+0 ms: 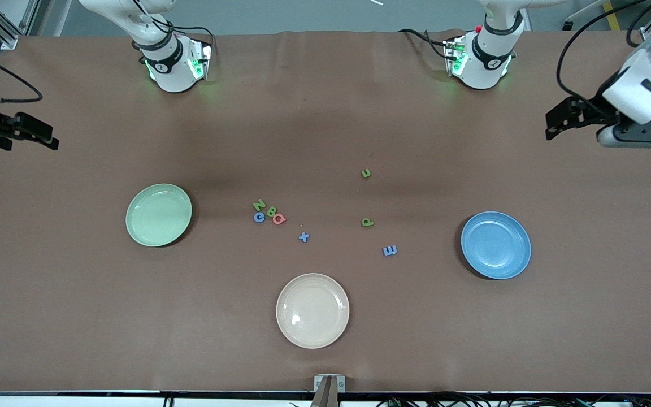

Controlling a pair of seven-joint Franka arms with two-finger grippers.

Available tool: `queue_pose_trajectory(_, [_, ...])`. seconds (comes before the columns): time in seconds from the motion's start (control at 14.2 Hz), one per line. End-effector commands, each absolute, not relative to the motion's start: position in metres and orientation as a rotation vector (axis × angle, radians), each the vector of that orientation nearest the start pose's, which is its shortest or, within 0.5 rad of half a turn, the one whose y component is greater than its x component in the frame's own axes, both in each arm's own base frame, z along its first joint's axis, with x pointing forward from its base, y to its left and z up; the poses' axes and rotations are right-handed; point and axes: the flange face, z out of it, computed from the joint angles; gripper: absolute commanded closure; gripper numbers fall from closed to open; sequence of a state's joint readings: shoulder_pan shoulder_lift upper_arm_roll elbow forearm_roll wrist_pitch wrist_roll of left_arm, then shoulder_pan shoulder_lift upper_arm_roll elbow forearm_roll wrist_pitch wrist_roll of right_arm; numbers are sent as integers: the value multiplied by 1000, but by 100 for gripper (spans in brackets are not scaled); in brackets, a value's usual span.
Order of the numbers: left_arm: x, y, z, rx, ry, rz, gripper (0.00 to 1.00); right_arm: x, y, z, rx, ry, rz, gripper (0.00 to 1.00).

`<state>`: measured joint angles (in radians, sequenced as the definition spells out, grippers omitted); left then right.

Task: Sort upper and lower case letters into plates
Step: 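Move both grippers from rest toward the scattered letters, then grasp blue x with the left gripper while the right gripper grasps blue G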

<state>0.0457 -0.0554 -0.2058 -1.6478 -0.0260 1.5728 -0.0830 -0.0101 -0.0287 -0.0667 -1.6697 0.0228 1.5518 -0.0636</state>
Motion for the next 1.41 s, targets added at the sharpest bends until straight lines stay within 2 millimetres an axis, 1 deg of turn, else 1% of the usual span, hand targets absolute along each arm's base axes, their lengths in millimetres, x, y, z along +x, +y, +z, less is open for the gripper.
queue_pose_trajectory(0.0, [545,-144,594,-3174,236,21,0,565,-46,565,-3095,25,159,0])
queue_pose_trajectory(0.07, [550,-165,583,-3179,286,8,0,574,-52,544,-3093,36,208,0])
queue_pose_trajectory(0.14, [555,-190,568,-3187,334,0,0,580,-64,527,-3094,19,244,0])
queue_pose_trajectory(0.21, [558,-210,555,-3200,356,1,0,586,-69,510,-3087,-30,280,0])
queue_pose_trajectory(0.28, [559,-234,540,-3212,365,9,0,585,-79,504,-3070,4,280,0])
queue_pose_trajectory(0.35, [558,-264,524,-3233,342,4,0,585,-75,498,-3058,29,284,0])
queue_pose_trajectory(0.42, [560,-288,505,-3257,313,3,0,587,-68,493,-3045,134,285,0])
queue_pose_trajectory(0.49, [560,-314,482,-3270,328,2,0,590,-45,483,-3029,292,296,0])
queue_pose_trajectory(0.56, [559,-342,458,-3273,365,-17,0,594,-18,475,-3036,354,291,0])
queue_pose_trajectory(0.63, [556,-367,435,-3267,375,-38,0,598,7,464,-3040,425,284,0])
queue_pose_trajectory(0.7, [561,-385,416,-3265,375,-77,1,603,25,450,-3037,513,273,0])
queue_pose_trajectory(0.78, [559,-412,396,-3266,391,-100,4,607,46,436,-3040,539,253,0])
queue_pose_trajectory(0.85, [559,-435,382,-3285,359,-113,5,612,67,419,-3037,580,224,0])
queue_pose_trajectory(0.92, [562,-453,363,-3304,326,-109,5,616,83,403,-3033,627,207,0])
queue_pose_trajectory(0.99, [561,-470,347,-3314,333,-128,6,619,103,389,-3033,656,194,0])
queue_pose_trajectory(1.06, [559,-481,330,-3309,355,-163,9,621,121,375,-3031,683,177,0])
queue_pose_trajectory(1.13, [561,-485,313,-3293,384,-209,15,623,135,362,-3027,713,163,1])
queue_pose_trajectory(1.2, [560,-491,295,-3297,408,-242,17,625,149,350,-3023,735,147,1])
queue_pose_trajectory(1.27, [557,-499,280,-3309,428,-272,19,625,161,338,-3020,758,140,1])
queue_pose_trajectory(1.34, [558,-501,265,-3316,431,-303,21,626,170,325,-3015,782,131,1])
